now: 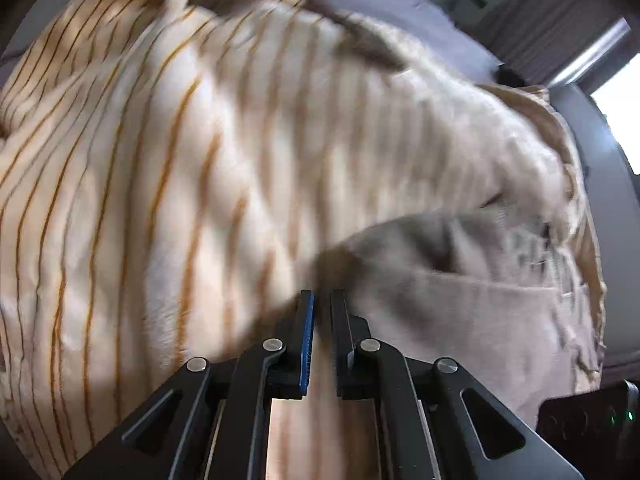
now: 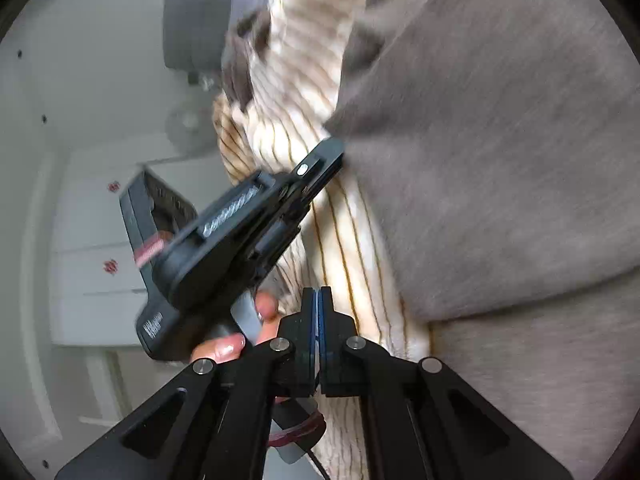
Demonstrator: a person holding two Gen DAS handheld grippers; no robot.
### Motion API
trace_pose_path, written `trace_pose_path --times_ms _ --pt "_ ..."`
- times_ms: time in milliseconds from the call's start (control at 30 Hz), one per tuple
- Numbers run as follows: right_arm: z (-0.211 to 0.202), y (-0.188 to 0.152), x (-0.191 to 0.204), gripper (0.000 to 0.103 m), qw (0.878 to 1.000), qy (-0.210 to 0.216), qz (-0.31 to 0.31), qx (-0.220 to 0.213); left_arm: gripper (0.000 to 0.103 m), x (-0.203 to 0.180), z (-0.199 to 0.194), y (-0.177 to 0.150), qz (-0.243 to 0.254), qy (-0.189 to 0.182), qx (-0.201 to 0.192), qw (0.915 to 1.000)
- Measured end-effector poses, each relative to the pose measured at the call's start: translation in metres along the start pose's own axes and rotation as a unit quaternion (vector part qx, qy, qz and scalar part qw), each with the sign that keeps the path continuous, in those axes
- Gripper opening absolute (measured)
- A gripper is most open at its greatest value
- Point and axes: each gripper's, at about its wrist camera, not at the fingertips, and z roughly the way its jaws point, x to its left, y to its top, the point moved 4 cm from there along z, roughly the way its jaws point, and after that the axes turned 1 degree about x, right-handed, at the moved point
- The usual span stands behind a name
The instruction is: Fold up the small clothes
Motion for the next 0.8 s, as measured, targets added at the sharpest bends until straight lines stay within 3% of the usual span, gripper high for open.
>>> trace_pose_path --times_ms 133,167,200,233,267,300,333,367,400,500,567,633,667,767,800 --pt "-0.012 -0.015 -0.007 0.005 0.999 -0.042 -0.011 -0.002 0.010 0.006 -0.019 -0.002 -0.012 0.000 -0.024 0.9996" --pt "-0.024 -0.017 -0.012 0.023 0.998 -0.061 -0.012 -0.012 0.010 0.005 -0.025 -0.001 -0.011 0.001 -0.031 0.9995" --pt "-0.038 -0.017 -0.020 0.059 0.997 -0.075 -0.001 -0.029 0.011 0.005 -0.028 0.000 -0.009 0.003 -0.035 0.9993" --pt "-0.043 -0.018 -0.028 0.071 0.996 -0.079 0.012 -0.045 0.011 0.002 -0.030 0.001 -0.005 0.006 -0.041 0.9991" --pt "-0.052 -0.015 -0.036 0.073 0.995 -0.074 0.029 -0.062 0.018 0.000 -0.030 0.002 -0.002 0.007 -0.040 0.9992" --pt "-0.059 -0.013 -0.040 0.073 0.995 -0.067 0.040 -0.068 0.054 -0.004 -0.028 0.003 0.001 0.006 -0.035 0.9994" --pt "-0.065 -0.011 -0.046 0.073 0.994 -0.062 0.050 -0.075 0.073 -0.007 -0.027 0.004 0.002 0.009 -0.037 0.9993" --pt "-0.070 -0.010 -0.048 0.073 0.993 -0.058 0.056 -0.081 0.082 -0.012 -0.029 0.005 0.008 0.015 -0.054 0.9984" --pt "-0.071 -0.006 -0.051 0.072 0.993 -0.052 0.062 -0.084 0.082 -0.017 -0.029 0.004 0.019 0.012 -0.061 0.9979" --pt "-0.069 -0.001 -0.052 0.072 0.992 -0.042 0.071 -0.091 0.082 -0.032 -0.014 0.008 0.028 -0.003 -0.038 0.9989" --pt "-0.090 -0.010 -0.056 0.071 0.992 -0.039 0.075 -0.091 0.079 -0.035 0.002 0.010 0.027 -0.002 -0.012 0.9996" --pt "-0.100 -0.014 -0.059 0.067 0.992 -0.034 0.078 -0.092 0.045 -0.034 0.013 0.012 0.020 0.004 -0.003 0.9998" --pt "-0.090 -0.013 -0.055 0.060 0.992 -0.031 0.079 -0.091 0.020 -0.033 0.014 0.013 0.018 0.002 -0.002 0.9998" --pt "-0.066 -0.006 -0.048 0.006 0.993 -0.020 0.088 -0.073 0.012 -0.029 0.001 0.016 0.012 -0.024 -0.019 0.9995" --pt "-0.062 -0.004 -0.045 0.006 0.993 -0.016 0.089 -0.072 0.010 -0.027 -0.005 0.017 0.017 -0.030 -0.026 0.9991"
